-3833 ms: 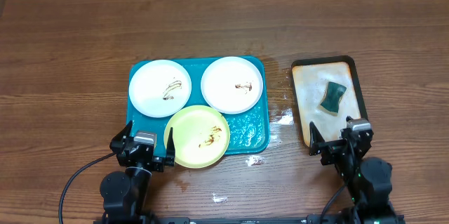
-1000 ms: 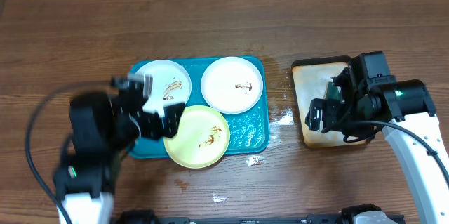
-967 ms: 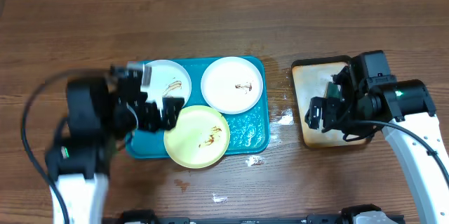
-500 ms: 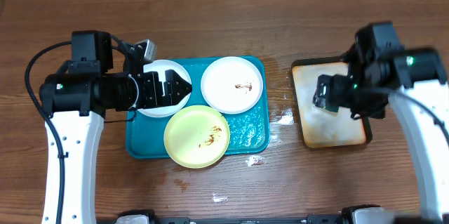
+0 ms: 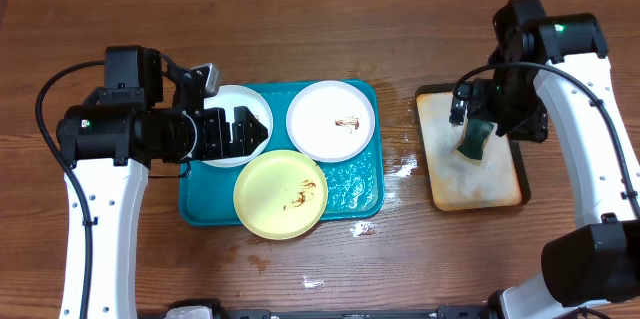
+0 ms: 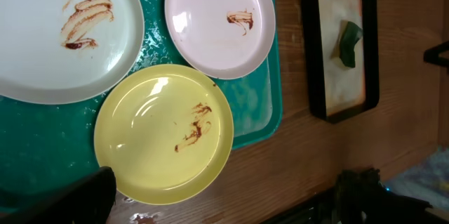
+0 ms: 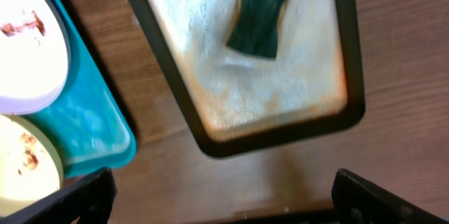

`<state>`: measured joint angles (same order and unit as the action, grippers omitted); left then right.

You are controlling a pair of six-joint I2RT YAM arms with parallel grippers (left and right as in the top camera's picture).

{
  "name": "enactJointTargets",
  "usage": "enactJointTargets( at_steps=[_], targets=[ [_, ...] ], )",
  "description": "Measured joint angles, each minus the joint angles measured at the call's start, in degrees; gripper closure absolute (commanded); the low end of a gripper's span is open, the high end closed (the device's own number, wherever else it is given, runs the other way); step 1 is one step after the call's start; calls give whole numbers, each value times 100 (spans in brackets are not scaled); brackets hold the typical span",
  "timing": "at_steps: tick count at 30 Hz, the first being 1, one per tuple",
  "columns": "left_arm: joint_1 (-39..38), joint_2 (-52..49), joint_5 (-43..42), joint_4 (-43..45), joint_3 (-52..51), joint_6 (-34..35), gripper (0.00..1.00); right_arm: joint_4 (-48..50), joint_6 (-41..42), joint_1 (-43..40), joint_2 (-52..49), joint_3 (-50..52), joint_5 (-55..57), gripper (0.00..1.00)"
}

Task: Clean dirty plates on tray and stack at the side
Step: 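Lower the right gripper and grasp the green-and-yellow sponge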

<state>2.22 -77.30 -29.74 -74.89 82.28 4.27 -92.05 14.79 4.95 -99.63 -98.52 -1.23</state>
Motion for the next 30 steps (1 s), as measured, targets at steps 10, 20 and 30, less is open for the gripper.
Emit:
enactJointTargets(
  at_steps=[10,20,30],
  targets=[
    [2,-2,201,26,0,-17,0,595,66,2,-2,0,170,0],
    [0,-2,302,103,0,-83,0,848,72,2,-2,2,317,0],
    [0,-2,546,120,0,-85,0,1626,195,0,-234,833,612,0]
  ],
)
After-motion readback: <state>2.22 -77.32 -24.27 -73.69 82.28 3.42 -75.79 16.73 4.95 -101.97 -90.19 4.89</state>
